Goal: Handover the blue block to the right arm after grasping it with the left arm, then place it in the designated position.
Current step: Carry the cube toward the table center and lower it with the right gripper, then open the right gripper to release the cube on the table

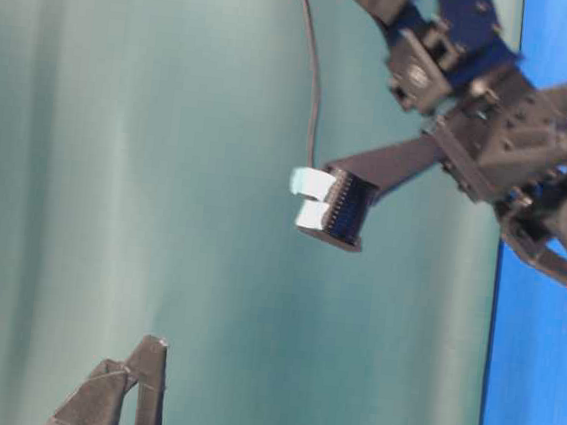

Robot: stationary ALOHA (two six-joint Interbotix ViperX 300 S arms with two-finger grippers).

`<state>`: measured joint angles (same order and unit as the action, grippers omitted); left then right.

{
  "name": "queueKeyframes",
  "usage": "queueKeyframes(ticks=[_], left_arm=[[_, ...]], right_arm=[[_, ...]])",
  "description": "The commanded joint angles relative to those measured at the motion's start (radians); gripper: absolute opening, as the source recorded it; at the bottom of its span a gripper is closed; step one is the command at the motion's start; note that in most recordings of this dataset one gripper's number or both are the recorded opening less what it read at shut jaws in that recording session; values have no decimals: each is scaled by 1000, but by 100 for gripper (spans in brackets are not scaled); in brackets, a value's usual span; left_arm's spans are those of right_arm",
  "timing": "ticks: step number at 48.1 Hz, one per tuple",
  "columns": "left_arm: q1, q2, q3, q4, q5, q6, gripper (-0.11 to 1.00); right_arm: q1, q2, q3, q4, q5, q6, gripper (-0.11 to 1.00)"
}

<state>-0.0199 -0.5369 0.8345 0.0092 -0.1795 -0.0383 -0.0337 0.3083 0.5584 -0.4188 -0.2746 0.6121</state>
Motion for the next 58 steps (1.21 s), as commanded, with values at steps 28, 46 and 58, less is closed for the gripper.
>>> queueKeyframes(ticks=[28,46,58], left_arm=[[0,-9,-20,-2,-5,0,92],[0,-11,-20,-2,-6,0,92],[0,-11,-20,-2,-5,3,92]], right_arm=[[-12,-6,-8,5,-17,-5,48],[-12,-12,-9,21,-12,-3,87],[-3,-55,3,26,11,-2,84]])
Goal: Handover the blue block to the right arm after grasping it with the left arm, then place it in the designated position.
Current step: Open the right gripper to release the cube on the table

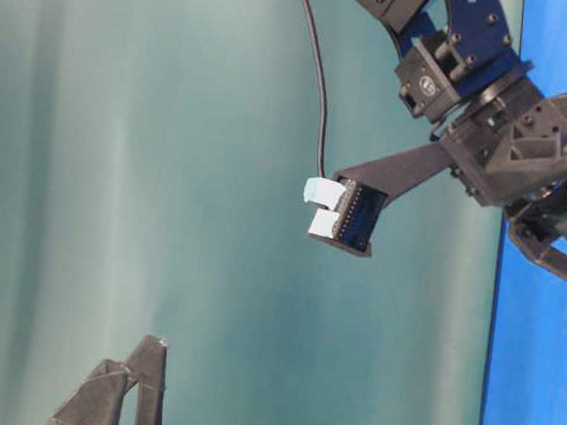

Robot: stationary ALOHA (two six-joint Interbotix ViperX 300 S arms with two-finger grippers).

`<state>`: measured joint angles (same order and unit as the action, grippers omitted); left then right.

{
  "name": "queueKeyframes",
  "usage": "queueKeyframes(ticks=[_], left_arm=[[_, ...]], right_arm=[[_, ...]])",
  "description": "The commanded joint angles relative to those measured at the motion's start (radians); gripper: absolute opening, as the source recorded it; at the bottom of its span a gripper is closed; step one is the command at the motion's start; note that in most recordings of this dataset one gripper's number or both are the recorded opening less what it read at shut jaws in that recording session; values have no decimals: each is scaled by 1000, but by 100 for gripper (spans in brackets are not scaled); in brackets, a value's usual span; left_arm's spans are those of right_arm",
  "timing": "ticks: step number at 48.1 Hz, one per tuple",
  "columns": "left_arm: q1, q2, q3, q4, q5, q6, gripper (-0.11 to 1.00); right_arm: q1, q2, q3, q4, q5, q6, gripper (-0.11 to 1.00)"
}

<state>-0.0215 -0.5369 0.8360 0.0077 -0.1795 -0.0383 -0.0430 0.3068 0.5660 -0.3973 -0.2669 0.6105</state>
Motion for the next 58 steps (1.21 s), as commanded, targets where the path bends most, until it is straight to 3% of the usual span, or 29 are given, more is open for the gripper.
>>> queueKeyframes(ticks=[1,13,42,58], left_arm=[[2,-11,-21,2,-6,3,92],[2,-12,-21,2,-6,3,92],[2,-12,-21,2,-5,2,92],[2,-12,-21,0,-5,2,92]], right_arm=[[8,-58,-3,5,5,0,84],[21,-143,12,3,49,0,85],[60,-558,34,0,446,-2,85],[61,-744,80,-2,554,-5,84]])
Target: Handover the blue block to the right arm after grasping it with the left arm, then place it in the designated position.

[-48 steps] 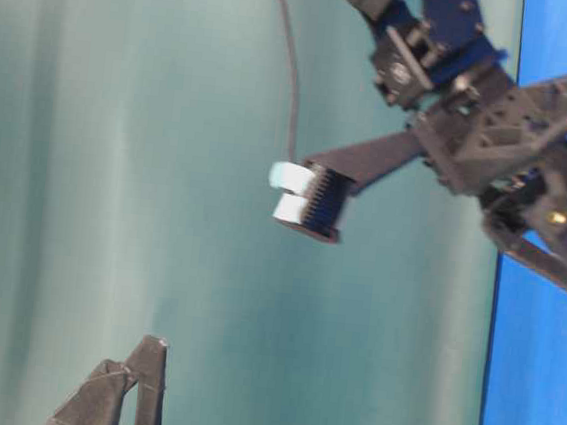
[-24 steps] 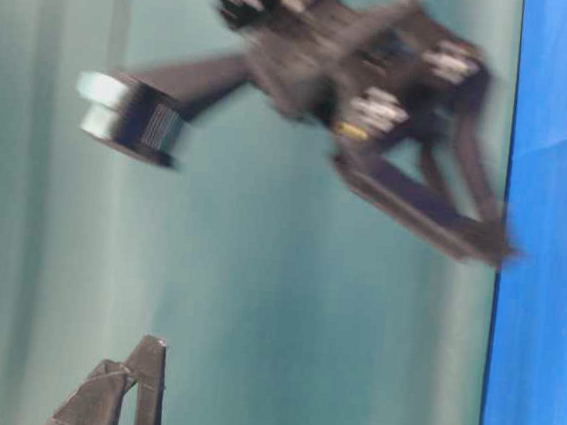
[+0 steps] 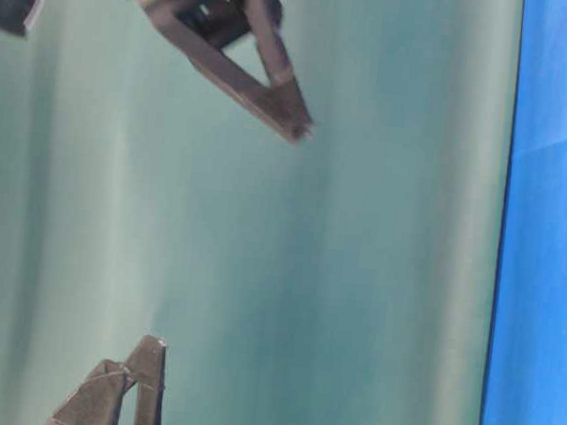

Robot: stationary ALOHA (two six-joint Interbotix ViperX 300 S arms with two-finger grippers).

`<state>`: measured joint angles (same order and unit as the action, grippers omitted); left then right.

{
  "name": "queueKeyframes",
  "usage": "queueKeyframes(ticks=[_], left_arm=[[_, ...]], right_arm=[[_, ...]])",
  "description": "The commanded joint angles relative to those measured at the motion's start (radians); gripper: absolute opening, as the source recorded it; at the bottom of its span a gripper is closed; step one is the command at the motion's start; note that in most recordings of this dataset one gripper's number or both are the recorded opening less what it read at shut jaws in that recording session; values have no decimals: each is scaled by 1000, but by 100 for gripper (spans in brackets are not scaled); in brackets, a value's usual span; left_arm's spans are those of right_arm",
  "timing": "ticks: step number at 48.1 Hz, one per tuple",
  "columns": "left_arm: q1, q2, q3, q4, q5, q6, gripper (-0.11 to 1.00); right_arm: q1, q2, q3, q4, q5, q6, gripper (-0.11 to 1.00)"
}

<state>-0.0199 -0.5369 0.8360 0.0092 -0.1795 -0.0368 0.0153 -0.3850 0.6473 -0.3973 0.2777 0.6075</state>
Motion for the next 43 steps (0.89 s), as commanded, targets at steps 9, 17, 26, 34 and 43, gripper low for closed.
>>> queueKeyframes(ticks=[9,17,26,34,43], left_arm=[[0,-12,-23,0,-5,0,92],[0,-11,-25,-2,-5,0,92],[0,-9,-25,0,-6,-2,92],[0,-12,-23,-2,-5,-2,92],[0,-12,-23,-2,-5,-3,92]], right_arm=[[3,-130,35,-2,12,2,84],[3,-146,43,-3,-2,2,84],[3,-140,41,-9,-15,2,84],[3,-144,44,-11,-31,2,84],[3,-167,83,-32,-118,0,84]])
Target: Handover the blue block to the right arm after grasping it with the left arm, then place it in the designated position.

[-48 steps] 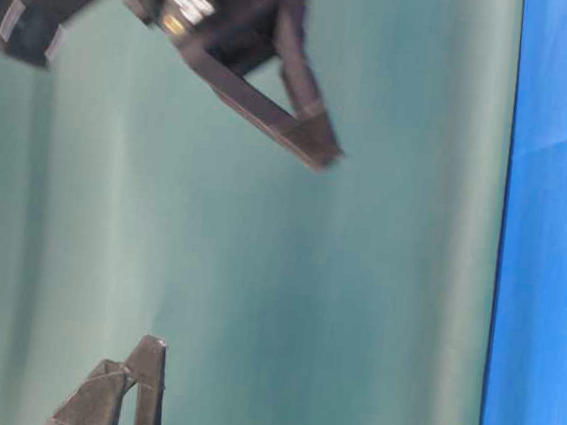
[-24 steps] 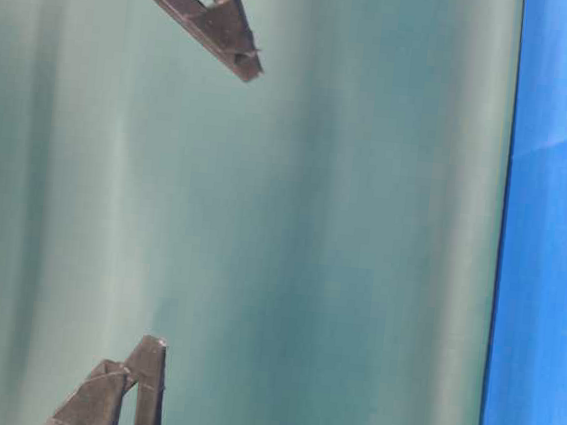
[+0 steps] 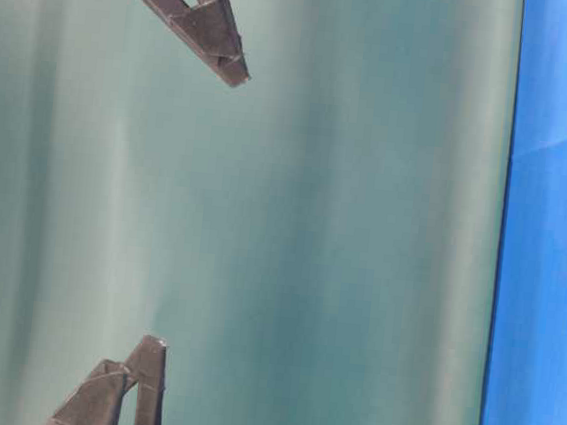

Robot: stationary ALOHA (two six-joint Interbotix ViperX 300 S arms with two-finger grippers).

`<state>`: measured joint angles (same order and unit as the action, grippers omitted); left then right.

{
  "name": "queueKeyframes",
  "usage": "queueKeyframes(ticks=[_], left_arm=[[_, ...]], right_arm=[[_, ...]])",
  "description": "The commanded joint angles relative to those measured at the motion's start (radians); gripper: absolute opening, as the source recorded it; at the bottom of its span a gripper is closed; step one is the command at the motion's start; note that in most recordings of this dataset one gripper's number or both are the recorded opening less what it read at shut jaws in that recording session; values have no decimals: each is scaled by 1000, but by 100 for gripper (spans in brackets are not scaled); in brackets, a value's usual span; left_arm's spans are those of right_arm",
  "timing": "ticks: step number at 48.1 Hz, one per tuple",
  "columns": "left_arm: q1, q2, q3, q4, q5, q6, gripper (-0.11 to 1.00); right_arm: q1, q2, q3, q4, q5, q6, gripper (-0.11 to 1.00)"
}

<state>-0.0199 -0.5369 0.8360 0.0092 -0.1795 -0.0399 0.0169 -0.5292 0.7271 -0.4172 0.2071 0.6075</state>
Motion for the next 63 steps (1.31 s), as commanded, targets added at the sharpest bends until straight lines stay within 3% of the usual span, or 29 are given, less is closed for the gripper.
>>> queueKeyframes(ticks=[1,15,23,63], left_arm=[[0,-12,-23,-2,-5,0,92],[0,-12,-23,-2,-8,2,92],[0,-11,-23,-2,-11,3,92],[0,-12,-23,0,-11,5,92]], right_arm=[[-2,-26,11,-15,-63,0,84],[-52,-86,123,-26,-265,-6,84],[-69,-97,160,-26,-324,-6,84],[-69,-109,164,-26,-331,-6,84]])
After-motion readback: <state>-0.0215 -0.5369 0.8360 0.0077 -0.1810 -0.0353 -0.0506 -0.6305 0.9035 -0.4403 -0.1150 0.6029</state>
